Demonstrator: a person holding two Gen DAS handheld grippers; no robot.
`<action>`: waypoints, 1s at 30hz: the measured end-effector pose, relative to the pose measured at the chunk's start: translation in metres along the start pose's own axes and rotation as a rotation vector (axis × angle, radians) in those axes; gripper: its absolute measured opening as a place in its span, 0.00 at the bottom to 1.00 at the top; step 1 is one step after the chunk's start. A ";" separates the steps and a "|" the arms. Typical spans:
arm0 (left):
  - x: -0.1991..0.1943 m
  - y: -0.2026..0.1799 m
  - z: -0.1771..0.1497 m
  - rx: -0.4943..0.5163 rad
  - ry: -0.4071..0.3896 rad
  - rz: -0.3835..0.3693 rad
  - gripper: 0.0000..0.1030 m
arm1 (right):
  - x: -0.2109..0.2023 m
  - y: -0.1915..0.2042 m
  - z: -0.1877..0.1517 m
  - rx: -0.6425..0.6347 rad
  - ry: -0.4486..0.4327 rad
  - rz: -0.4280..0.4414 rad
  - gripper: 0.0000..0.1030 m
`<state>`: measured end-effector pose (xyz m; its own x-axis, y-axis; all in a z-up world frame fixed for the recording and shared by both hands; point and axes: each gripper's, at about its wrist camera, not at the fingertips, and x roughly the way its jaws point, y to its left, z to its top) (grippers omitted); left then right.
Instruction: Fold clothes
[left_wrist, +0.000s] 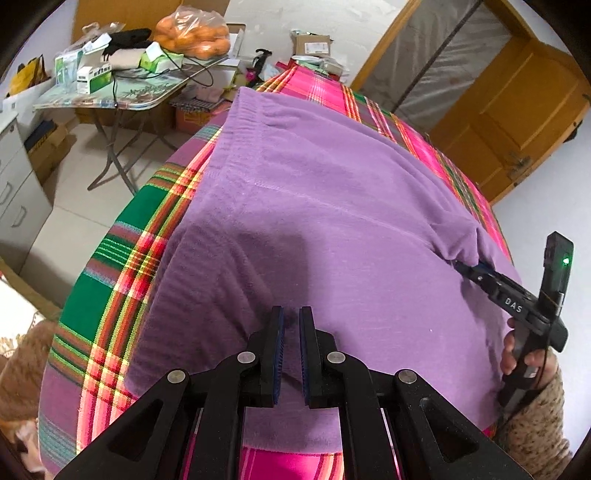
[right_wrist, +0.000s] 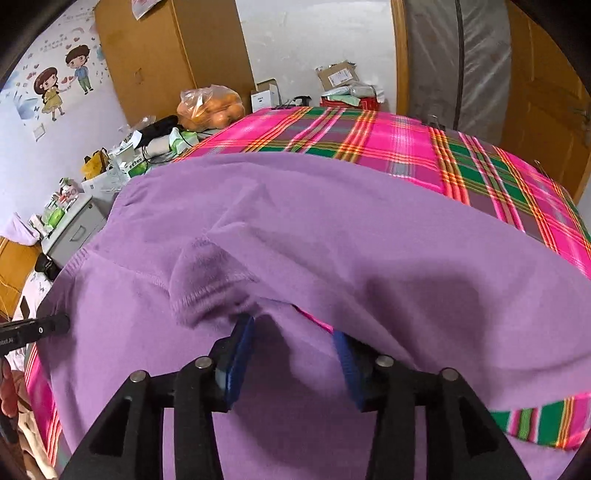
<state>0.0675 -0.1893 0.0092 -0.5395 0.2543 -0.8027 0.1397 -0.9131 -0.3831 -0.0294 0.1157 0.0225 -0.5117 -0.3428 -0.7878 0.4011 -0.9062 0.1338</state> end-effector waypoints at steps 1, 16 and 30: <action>0.000 0.000 0.001 -0.001 -0.001 -0.001 0.08 | 0.000 0.003 -0.002 -0.012 -0.006 -0.005 0.36; -0.001 0.009 0.008 -0.031 -0.016 0.012 0.08 | -0.048 0.015 -0.019 0.036 -0.041 0.278 0.05; -0.005 0.016 0.008 -0.052 -0.026 0.035 0.08 | -0.048 0.015 -0.012 0.097 -0.068 0.328 0.06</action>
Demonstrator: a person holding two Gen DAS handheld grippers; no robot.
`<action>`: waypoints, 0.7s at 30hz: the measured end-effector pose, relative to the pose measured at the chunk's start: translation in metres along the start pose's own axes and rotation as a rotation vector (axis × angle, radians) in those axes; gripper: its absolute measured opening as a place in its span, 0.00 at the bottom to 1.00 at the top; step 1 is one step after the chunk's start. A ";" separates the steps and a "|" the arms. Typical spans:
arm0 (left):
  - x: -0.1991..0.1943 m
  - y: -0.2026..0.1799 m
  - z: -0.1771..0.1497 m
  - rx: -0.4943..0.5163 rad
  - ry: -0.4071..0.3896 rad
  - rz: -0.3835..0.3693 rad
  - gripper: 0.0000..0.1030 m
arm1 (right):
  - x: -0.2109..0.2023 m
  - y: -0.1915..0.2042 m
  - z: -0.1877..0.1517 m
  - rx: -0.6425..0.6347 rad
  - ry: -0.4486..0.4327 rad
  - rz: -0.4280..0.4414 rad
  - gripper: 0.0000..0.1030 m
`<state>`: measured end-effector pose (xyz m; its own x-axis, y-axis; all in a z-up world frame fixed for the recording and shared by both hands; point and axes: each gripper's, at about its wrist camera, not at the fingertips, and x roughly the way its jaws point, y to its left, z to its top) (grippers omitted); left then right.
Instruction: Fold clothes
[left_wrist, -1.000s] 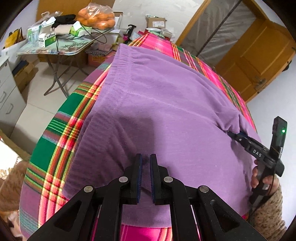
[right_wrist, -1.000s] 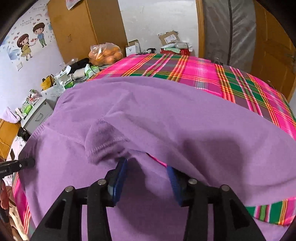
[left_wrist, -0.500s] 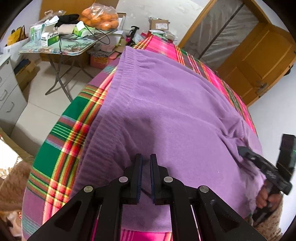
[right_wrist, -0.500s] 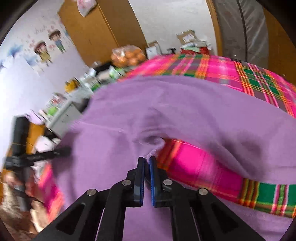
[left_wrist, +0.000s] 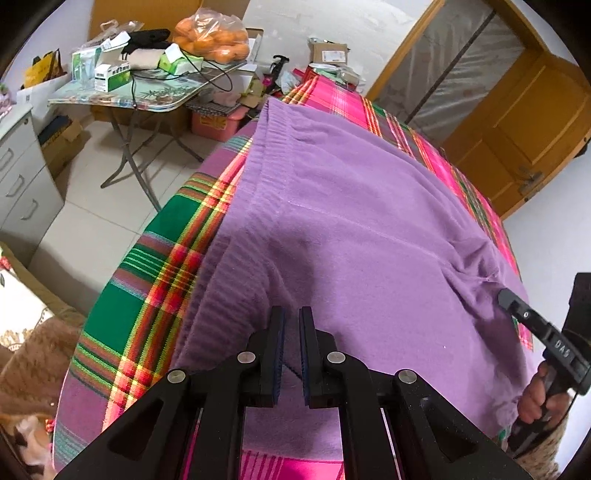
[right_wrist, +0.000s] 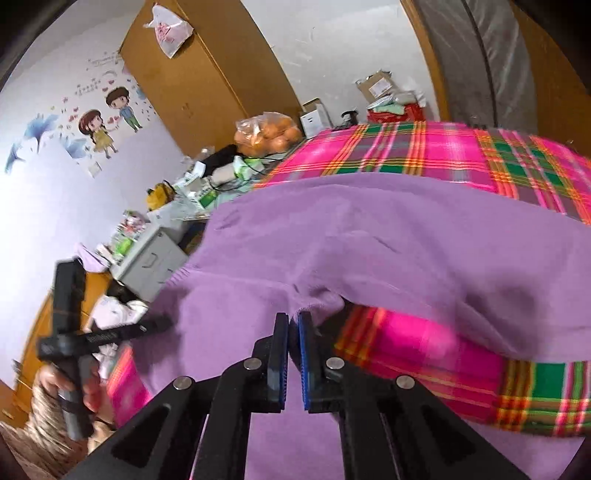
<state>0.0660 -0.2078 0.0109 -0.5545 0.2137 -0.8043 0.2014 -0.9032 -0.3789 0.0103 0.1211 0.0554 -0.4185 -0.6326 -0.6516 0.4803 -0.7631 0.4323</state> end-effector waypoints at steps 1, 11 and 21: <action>0.000 0.001 0.000 -0.004 0.000 -0.002 0.08 | 0.001 0.001 0.001 0.002 -0.004 -0.001 0.05; -0.017 0.015 -0.002 -0.024 -0.027 0.036 0.08 | -0.004 -0.016 -0.008 0.041 -0.038 -0.216 0.13; -0.039 0.044 -0.015 -0.120 -0.033 0.022 0.11 | -0.054 0.010 -0.062 -0.095 -0.007 -0.137 0.32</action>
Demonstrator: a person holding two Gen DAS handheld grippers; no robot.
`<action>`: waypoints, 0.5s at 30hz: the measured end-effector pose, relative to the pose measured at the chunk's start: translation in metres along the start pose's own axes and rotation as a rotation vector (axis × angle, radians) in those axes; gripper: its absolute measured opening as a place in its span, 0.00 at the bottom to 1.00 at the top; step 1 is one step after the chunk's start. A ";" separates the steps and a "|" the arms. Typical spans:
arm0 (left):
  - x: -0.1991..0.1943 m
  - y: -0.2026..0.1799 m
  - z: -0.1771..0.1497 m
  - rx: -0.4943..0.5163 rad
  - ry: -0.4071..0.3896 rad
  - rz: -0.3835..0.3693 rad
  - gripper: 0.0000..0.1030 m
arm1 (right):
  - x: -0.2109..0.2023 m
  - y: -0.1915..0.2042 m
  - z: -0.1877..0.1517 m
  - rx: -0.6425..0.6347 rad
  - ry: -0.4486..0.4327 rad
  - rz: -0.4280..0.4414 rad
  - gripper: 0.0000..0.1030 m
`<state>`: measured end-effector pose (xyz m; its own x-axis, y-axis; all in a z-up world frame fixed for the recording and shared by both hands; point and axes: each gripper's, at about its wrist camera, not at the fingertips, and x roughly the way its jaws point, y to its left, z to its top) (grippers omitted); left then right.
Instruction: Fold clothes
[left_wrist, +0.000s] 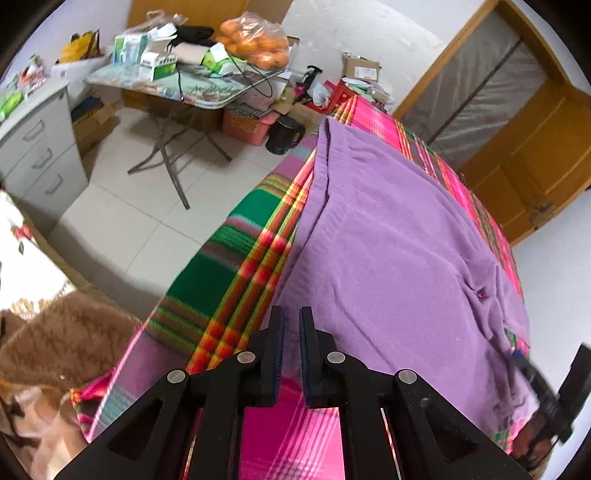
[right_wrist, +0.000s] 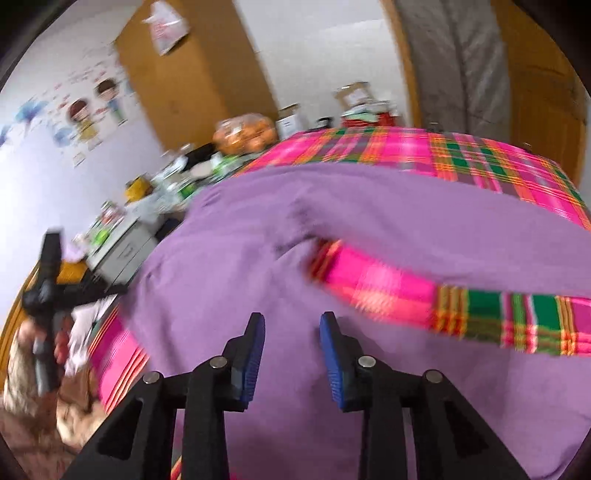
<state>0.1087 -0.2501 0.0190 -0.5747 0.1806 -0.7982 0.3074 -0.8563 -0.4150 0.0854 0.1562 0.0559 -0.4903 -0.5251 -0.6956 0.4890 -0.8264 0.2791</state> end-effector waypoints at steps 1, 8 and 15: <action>-0.001 0.001 -0.001 -0.009 0.001 -0.013 0.17 | 0.000 0.009 -0.005 -0.032 0.012 0.015 0.32; -0.004 0.006 -0.012 -0.064 0.012 -0.079 0.30 | 0.014 0.051 -0.028 -0.155 0.093 0.118 0.39; -0.006 0.011 -0.022 -0.113 0.067 -0.082 0.31 | 0.032 0.069 -0.044 -0.232 0.149 0.109 0.43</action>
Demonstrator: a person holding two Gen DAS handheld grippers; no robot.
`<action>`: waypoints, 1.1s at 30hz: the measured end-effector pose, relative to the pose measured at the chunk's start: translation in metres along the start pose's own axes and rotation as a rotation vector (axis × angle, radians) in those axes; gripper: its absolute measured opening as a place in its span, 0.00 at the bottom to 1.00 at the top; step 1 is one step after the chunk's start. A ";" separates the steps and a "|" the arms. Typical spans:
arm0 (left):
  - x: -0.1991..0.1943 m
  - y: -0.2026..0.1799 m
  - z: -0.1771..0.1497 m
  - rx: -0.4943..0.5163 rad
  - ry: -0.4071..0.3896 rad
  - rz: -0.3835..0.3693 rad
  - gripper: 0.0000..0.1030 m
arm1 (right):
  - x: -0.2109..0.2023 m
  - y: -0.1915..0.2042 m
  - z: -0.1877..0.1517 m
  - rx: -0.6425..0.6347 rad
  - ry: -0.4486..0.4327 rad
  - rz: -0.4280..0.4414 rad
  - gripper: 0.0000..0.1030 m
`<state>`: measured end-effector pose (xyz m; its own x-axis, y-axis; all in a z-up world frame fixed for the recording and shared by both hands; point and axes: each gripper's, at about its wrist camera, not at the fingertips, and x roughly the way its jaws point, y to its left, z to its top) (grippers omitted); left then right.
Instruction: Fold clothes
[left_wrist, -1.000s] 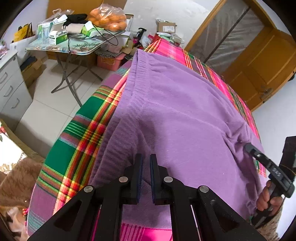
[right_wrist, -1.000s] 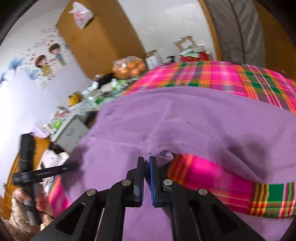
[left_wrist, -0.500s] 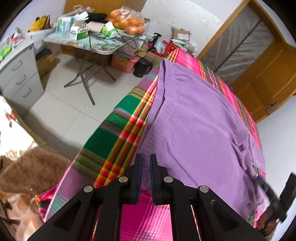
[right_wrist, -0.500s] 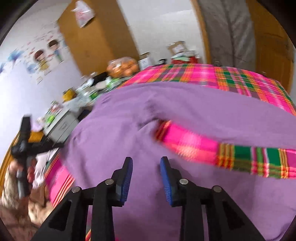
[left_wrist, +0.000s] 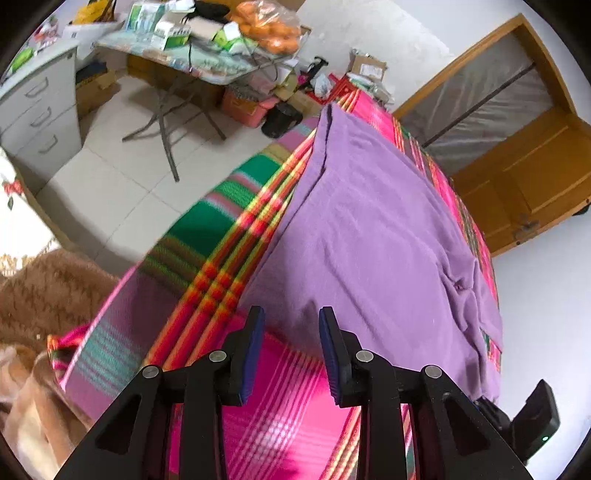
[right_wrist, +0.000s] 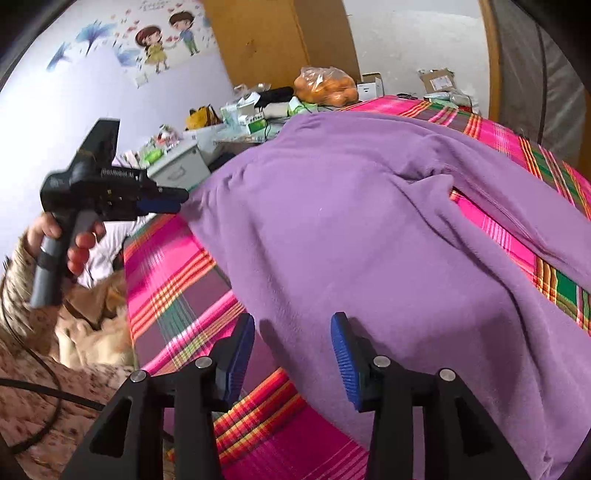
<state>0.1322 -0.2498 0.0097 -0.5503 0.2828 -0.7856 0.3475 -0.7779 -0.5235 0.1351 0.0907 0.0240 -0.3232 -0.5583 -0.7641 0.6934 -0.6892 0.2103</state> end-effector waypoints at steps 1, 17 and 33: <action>0.002 0.003 -0.001 -0.021 0.010 -0.014 0.30 | 0.002 0.003 0.000 -0.011 0.005 -0.006 0.44; 0.000 0.015 0.008 -0.186 -0.063 -0.111 0.09 | 0.017 0.016 0.004 -0.027 -0.008 -0.056 0.05; -0.013 0.029 0.013 -0.180 -0.100 0.003 0.19 | 0.007 0.000 0.013 0.060 -0.010 0.036 0.18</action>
<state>0.1393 -0.2838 0.0090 -0.6185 0.2170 -0.7552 0.4740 -0.6635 -0.5789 0.1251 0.0810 0.0267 -0.3047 -0.5877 -0.7495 0.6652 -0.6945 0.2742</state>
